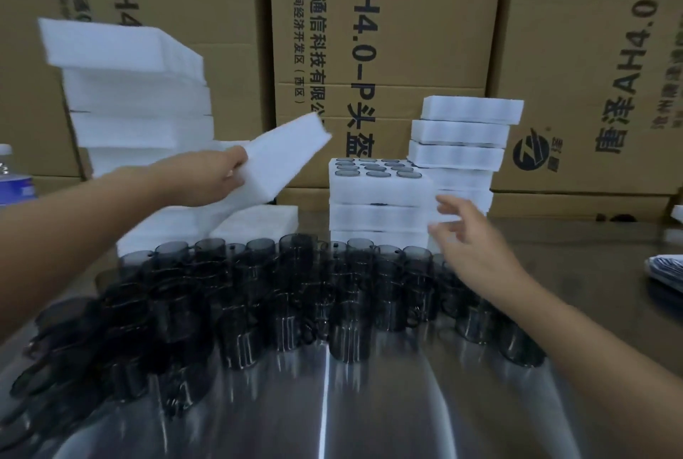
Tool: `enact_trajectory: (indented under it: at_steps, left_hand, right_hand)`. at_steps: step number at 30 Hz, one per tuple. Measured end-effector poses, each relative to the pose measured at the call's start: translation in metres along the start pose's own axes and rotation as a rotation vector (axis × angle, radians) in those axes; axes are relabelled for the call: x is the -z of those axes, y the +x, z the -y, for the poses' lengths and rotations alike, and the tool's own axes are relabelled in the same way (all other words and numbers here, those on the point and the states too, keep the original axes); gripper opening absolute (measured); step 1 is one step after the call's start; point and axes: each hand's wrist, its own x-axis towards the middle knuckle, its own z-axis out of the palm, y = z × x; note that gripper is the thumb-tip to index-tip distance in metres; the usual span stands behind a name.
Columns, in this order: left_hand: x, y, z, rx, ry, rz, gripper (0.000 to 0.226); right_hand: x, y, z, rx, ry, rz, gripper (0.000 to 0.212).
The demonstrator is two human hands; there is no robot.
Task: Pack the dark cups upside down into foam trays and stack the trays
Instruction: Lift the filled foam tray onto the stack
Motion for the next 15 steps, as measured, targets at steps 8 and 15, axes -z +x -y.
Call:
enact_trajectory:
  at_steps: [8, 15]
  left_hand:
    - [0.026, -0.153, -0.077, -0.403, -0.057, 0.185, 0.013]
    - [-0.037, -0.188, -0.1, -0.666, -0.138, 0.111, 0.022]
  right_hand:
    - [0.048, -0.043, 0.025, -0.309, 0.704, -0.066, 0.044]
    - [0.056, -0.087, -0.015, -0.448, 0.522, 0.28, 0.052]
